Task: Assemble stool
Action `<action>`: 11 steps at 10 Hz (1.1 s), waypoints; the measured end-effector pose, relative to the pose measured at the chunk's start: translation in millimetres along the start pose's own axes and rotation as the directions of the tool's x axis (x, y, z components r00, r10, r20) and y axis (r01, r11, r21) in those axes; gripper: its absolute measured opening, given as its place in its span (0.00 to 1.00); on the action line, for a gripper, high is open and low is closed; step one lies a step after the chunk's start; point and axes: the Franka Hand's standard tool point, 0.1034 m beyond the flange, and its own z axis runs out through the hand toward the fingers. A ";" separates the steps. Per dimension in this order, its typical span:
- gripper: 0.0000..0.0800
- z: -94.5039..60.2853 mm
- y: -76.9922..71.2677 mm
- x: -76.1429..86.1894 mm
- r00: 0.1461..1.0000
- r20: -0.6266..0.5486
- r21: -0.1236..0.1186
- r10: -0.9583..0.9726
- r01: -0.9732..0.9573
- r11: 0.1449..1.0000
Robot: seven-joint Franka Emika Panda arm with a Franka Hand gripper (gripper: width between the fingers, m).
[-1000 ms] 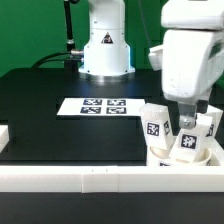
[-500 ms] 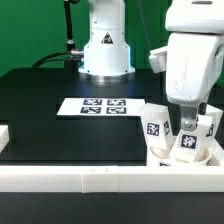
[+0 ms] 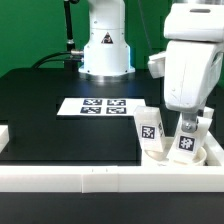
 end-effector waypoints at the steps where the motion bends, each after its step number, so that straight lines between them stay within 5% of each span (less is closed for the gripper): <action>1: 0.42 0.0 0.2 -0.2 0.999 0.000 0.000 0.048 -0.048 0.999; 3: 0.42 0.0 0.3 -0.3 0.995 -0.001 0.000 0.098 -0.098 0.995; 6: 0.42 0.6 5.1 -6.9 0.870 -0.029 -0.003 0.493 -0.493 0.870; 9: 0.42 1.5 2.7 -3.8 0.561 -0.135 0.013 0.817 -0.823 0.568; 11: 0.42 2.6 2.2 0.8 0.237 -0.202 0.098 0.950 -0.960 0.261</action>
Offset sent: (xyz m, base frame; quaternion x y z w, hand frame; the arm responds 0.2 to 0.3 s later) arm 0.0000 0.0000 0.0000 0.0000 0.0000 0.1790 0.9838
